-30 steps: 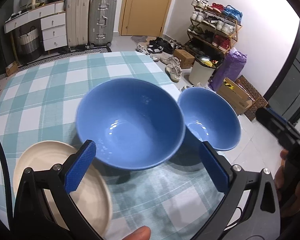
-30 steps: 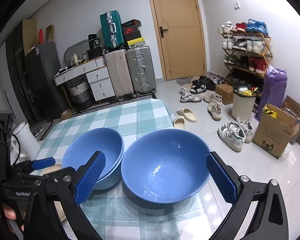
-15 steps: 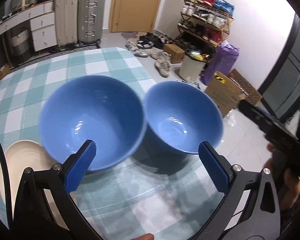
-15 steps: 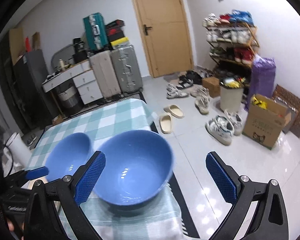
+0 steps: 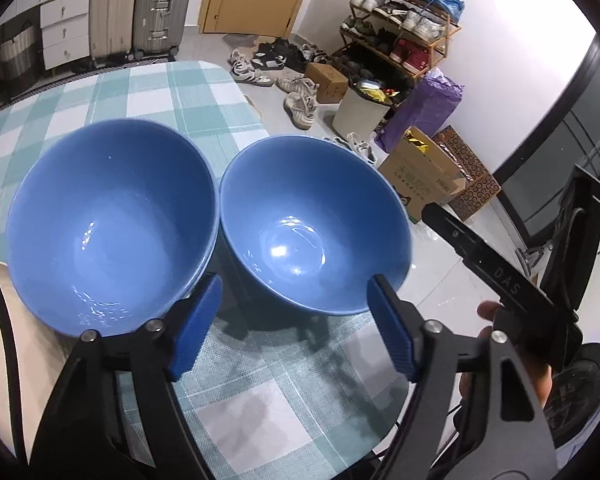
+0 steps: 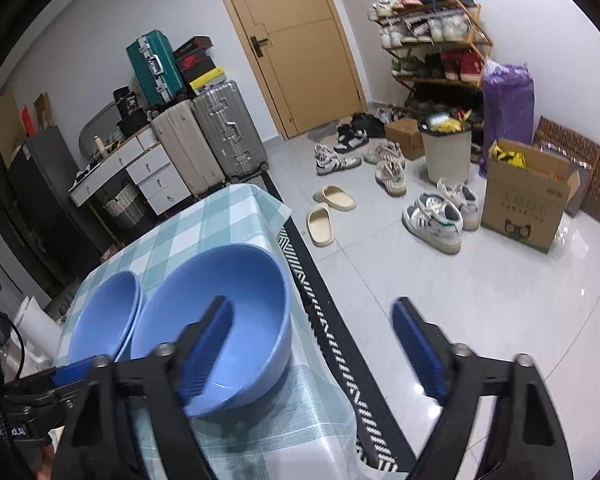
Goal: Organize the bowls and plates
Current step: 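Move both grippers to the rim of the larger blue bowl, then close both grippers on the larger blue bowl's rim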
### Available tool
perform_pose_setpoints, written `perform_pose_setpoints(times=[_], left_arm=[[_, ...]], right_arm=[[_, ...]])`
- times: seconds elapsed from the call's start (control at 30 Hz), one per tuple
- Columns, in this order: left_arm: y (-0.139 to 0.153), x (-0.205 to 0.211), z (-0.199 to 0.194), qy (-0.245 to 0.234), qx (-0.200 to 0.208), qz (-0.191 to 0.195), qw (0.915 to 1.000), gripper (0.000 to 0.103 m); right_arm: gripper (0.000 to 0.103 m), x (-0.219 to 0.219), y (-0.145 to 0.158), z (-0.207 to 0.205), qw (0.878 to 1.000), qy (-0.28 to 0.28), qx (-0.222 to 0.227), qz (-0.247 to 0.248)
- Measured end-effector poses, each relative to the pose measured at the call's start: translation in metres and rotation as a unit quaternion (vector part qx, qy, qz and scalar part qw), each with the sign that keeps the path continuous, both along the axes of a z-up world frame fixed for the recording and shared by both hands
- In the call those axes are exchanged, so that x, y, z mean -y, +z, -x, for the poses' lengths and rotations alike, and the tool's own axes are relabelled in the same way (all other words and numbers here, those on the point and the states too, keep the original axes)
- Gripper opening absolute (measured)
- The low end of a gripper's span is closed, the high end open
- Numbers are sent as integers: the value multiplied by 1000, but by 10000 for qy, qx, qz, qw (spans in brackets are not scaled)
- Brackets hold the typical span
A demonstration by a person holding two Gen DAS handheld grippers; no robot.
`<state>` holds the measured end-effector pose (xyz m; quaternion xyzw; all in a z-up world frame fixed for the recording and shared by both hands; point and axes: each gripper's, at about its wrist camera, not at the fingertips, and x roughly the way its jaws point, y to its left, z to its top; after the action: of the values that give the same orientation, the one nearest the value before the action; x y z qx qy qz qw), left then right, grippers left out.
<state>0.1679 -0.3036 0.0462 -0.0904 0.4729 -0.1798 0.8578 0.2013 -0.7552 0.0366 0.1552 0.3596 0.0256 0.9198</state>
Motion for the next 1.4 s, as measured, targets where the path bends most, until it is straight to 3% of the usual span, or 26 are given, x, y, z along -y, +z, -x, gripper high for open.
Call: perform_pose_setpoints(times=[0.1,0.37,0.6,0.73,0.87,1.4], left_arm=[[-8,0,-7,110,-97,-37,9999,66],[-24,1,-19,166,-126,-83,9997,57],[-30,3,-27,159,-76,-152,9997,43],[-31,2,-28,189,-45,-200,9996,29],[-30,2,-28,160,-11,-230,9996,25],[-21,7,-22,83,213,-437,9988,25]], right_arm=[[76,-2,-9,-4,10000,-23,-70,-1],[49,-10,-24,-12,9998,129,-139,-93],[34,-14,-28,-15,9997,163,-120,-136],[25,-17,-28,-16,9996,229,-92,-114],[16,-22,-28,-17,9996,263,-70,-56],[13,-30,-24,-15,9994,290,60,169]])
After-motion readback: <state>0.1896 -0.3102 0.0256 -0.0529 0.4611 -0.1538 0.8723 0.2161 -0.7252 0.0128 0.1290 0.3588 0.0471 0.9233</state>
